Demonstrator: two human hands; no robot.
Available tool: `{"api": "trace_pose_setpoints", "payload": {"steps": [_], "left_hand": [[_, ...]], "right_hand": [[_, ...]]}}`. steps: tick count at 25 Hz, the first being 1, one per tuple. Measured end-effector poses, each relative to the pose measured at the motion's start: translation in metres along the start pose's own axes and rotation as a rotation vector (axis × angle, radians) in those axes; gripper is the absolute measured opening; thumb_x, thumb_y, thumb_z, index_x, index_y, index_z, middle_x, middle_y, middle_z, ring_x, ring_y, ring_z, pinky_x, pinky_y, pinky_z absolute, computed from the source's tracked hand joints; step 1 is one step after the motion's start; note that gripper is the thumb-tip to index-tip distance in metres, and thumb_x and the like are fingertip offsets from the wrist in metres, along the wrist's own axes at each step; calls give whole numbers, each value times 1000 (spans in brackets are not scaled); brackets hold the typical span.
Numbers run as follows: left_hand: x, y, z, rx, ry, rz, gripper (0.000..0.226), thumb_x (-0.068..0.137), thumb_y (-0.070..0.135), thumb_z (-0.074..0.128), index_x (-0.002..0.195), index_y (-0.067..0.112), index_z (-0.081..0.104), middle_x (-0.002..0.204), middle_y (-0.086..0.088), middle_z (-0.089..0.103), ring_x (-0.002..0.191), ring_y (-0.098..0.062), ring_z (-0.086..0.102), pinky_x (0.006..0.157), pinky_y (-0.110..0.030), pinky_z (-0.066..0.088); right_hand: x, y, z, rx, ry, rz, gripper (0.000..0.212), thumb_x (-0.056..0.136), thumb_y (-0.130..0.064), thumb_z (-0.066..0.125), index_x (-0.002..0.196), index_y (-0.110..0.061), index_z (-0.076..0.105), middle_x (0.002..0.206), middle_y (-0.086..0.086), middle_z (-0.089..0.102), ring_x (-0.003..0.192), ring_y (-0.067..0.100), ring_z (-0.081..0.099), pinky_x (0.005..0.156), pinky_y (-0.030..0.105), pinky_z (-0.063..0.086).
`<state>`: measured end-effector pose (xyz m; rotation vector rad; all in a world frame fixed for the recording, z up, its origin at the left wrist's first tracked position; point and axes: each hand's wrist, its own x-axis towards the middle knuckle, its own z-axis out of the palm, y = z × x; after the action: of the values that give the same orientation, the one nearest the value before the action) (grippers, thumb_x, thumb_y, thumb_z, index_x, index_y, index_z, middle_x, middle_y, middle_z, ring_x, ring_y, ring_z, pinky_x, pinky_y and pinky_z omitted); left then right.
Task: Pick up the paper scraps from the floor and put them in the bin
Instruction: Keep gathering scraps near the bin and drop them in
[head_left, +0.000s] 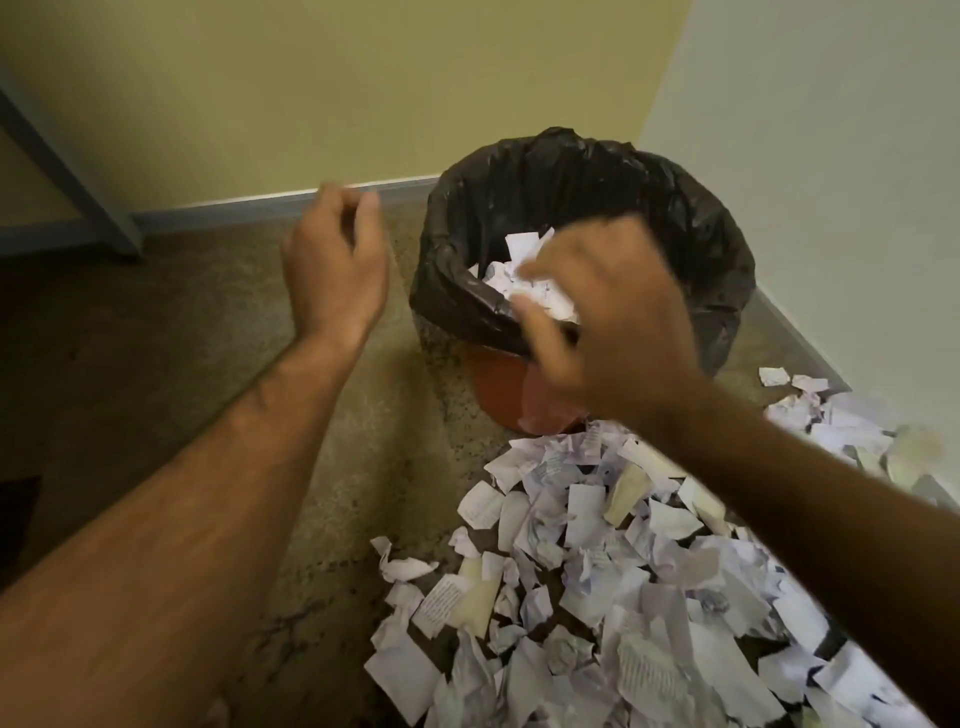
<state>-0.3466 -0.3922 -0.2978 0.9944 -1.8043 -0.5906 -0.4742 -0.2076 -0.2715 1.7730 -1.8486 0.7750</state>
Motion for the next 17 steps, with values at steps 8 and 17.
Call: {"api": "trace_pose_setpoints", "payload": {"steps": [8,17], "left_hand": [[-196,-111,-42,549,-1477,-585,149,28,71,85,151,37,9,156,-5,6,143,-36,23,109,-49,39],[-277,-85,-47,639,-1248,-247,154,28,88,70,152,25,3,146,-2,13,132,-25,20,101,-41,45]], "right_hand": [[-145,-50,86,39,-1400,-191,110,70,-37,84,151,-30,10,161,8,4,138,35,31,93,51,49],[-184,-66,110,138,-1377,-85,90,80,-31,76,149,-33,19,162,10,-10,146,36,5,99,53,46]]}}
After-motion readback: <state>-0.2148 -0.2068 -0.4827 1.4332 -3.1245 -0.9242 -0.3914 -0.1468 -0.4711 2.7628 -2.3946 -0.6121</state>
